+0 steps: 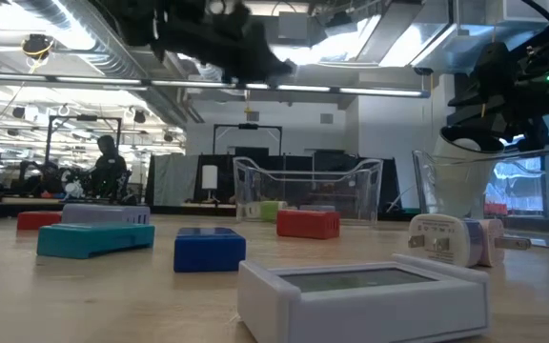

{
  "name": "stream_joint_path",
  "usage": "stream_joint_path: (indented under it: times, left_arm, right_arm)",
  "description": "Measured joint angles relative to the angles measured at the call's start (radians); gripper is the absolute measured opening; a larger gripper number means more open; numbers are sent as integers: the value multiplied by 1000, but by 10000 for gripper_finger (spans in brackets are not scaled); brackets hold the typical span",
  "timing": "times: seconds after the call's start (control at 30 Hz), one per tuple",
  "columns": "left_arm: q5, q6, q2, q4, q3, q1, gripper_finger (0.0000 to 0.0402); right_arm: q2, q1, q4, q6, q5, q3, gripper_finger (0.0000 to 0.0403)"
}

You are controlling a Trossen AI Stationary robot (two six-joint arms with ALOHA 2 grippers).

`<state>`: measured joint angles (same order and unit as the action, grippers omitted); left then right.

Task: Pick & Place Office items
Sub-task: Put the top large purple charger adapter into the top transparent bin

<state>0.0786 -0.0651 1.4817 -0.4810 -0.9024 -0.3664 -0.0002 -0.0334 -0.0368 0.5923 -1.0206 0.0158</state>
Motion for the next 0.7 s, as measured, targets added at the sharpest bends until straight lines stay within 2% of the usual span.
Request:
stream_joint_path:
  times: [0.13,0.33,0.43,0.7]
  left_arm:
    - [62,0,99,-24,0,-1,215]
    - [69,75,223,-75,0,-1,215]
    - [70,127,255,-88,0,-1,216]
    - [70,131,296,-89,0,-2,230]
  right_arm:
    - [0,0,0,0,0,0,246]
    - [0,0,0,0,0,0,246]
    - [0,0,0,0,0,0,246]
    - [0,0,0,0,0,0,246]
